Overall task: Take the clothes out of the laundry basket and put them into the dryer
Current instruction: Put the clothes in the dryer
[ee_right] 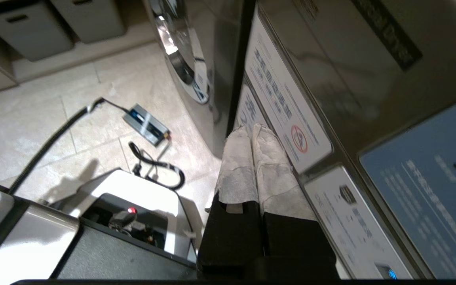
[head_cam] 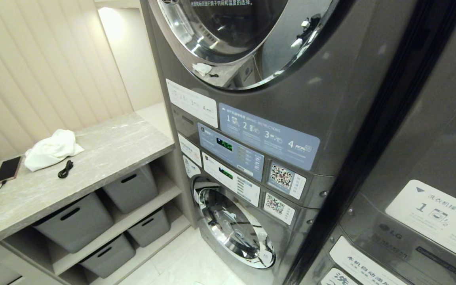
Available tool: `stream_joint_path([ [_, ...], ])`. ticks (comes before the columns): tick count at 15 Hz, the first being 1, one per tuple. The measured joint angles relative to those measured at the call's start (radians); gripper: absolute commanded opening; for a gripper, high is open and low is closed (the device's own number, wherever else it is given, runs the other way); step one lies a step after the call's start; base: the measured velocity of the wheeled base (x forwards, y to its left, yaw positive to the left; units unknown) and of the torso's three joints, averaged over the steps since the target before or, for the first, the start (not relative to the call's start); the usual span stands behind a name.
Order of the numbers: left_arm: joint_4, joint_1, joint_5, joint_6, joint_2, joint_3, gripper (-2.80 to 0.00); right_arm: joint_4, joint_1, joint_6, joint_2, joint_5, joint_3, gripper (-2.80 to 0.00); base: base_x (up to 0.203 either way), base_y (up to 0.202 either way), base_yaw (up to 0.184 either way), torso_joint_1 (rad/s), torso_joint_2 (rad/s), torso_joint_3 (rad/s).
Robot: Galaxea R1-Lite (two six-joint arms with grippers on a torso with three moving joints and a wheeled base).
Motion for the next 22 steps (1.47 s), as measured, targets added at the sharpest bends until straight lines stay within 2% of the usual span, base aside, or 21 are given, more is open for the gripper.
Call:
stream_joint_path([
  [3, 0.0, 0.0, 0.0, 0.0, 0.0, 0.0, -2.8, -0.14, 0.037, 0.008, -0.022, -0.016, 0.046, -2.8, 0.0, 0.0, 0.0, 0.0, 0.0, 0.0],
  [7, 0.0, 0.0, 0.0, 0.0, 0.0, 0.0, -2.8, -0.147, -0.128, 0.004, -0.02, -0.012, 0.059, -2.8, 0.0, 0.0, 0.0, 0.0, 0.0, 0.0],
  [10, 0.0, 0.0, 0.0, 0.0, 0.0, 0.0, -2.8, -0.144, -0.167, 0.025, -0.03, -0.015, 0.061, -2.8, 0.0, 0.0, 0.0, 0.0, 0.0, 0.0],
  [13, 0.0, 0.0, 0.0, 0.0, 0.0, 0.0, -2.8, -0.144, -0.257, 0.007, -0.057, -0.006, 0.061, -2.8, 0.0, 0.0, 0.0, 0.0, 0.0, 0.0],
  [17, 0.0, 0.0, 0.0, 0.0, 0.0, 0.0, -2.8, -0.144, -0.241, -0.019, -0.198, 0.012, 0.061, -2.8, 0.0, 0.0, 0.0, 0.0, 0.0, 0.0],
  [22, 0.0, 0.0, 0.0, 0.0, 0.0, 0.0, -2.8, -0.144, -0.237, -0.003, -0.289, 0.011, 0.061, -2.8, 0.0, 0.0, 0.0, 0.0, 0.0, 0.0],
])
